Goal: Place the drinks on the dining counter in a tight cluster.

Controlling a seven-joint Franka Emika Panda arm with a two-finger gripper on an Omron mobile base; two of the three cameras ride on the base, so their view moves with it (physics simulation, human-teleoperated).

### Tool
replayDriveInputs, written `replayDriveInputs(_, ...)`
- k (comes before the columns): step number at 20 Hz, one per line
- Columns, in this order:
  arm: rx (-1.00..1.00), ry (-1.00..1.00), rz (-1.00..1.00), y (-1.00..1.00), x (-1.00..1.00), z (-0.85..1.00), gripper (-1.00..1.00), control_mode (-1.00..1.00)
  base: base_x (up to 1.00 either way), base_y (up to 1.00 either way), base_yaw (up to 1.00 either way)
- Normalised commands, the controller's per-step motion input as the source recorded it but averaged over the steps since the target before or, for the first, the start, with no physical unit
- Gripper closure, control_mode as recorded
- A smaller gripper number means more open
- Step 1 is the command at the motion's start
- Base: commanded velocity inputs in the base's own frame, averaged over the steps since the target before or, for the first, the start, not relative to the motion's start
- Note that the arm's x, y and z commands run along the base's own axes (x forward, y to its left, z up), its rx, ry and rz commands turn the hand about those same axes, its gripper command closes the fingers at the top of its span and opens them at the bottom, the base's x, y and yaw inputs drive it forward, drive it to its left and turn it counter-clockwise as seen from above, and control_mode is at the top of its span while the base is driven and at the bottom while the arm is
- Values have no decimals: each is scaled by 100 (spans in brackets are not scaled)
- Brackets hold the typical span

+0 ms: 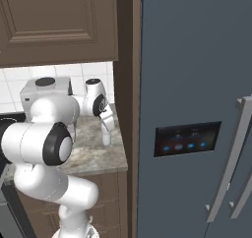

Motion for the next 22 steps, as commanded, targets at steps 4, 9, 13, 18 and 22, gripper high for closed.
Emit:
replayDriveInputs(4, 0, 0, 0, 0, 0, -8, -100, -100, 0, 0, 0)
replayDriveInputs(9, 0, 0, -1, 0, 0, -13, -100, -100, 0, 0, 0)
replayDriveInputs(13, 0, 0, -1, 0, 0, -1, -100, -100, 0, 0, 0)
replayDriveInputs(18, 0, 0, -1, 0, 0, -11, -100, -100, 0, 0, 0)
replayDriveInputs(22, 0, 0, -1, 0, 0, -28, -100, -100, 0, 0, 0)
